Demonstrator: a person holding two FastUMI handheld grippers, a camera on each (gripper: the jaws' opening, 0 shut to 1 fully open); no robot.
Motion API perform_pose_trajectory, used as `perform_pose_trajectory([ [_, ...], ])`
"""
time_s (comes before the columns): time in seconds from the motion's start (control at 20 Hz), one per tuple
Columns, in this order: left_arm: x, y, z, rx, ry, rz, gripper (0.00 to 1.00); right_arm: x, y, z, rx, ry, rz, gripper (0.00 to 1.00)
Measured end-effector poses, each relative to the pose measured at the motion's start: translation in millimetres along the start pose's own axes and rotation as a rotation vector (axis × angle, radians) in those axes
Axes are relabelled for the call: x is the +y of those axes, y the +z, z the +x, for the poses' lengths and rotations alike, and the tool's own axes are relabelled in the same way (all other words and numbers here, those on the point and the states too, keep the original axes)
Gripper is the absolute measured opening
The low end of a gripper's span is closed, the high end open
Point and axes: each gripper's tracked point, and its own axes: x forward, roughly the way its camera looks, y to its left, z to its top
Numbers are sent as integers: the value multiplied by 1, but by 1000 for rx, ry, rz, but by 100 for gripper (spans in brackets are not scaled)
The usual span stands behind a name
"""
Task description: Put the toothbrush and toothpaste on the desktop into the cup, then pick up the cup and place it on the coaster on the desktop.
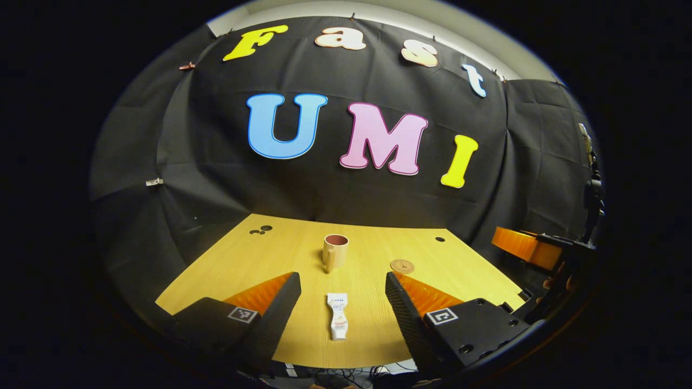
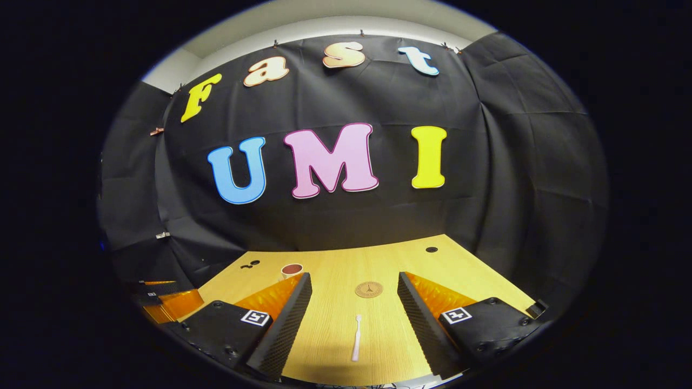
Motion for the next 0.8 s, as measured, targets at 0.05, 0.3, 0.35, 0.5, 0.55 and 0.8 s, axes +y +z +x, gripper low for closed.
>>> perform_pose_trajectory([
  [0.05, 1, -3, 4, 10, 4, -3, 98, 1, -1, 3, 6, 6, -5, 98],
  [0.3, 4, -23, 34, 76, 4, -59, 98, 4, -1, 32, 43, 43, -28, 98],
  [0.35, 5, -27, 41, 94, 8, -71, 98, 3, 0, 39, 48, 50, -35, 98],
  [0.5, 13, -47, 67, 141, 42, -65, 97, 3, -5, 59, 77, 80, -28, 98],
  [0.55, 16, -56, 74, 167, 54, -59, 98, 3, -7, 65, 89, 89, -20, 98],
  [0.8, 24, -111, 111, 294, 93, -71, 98, -1, -21, 94, 148, 108, -26, 98],
])
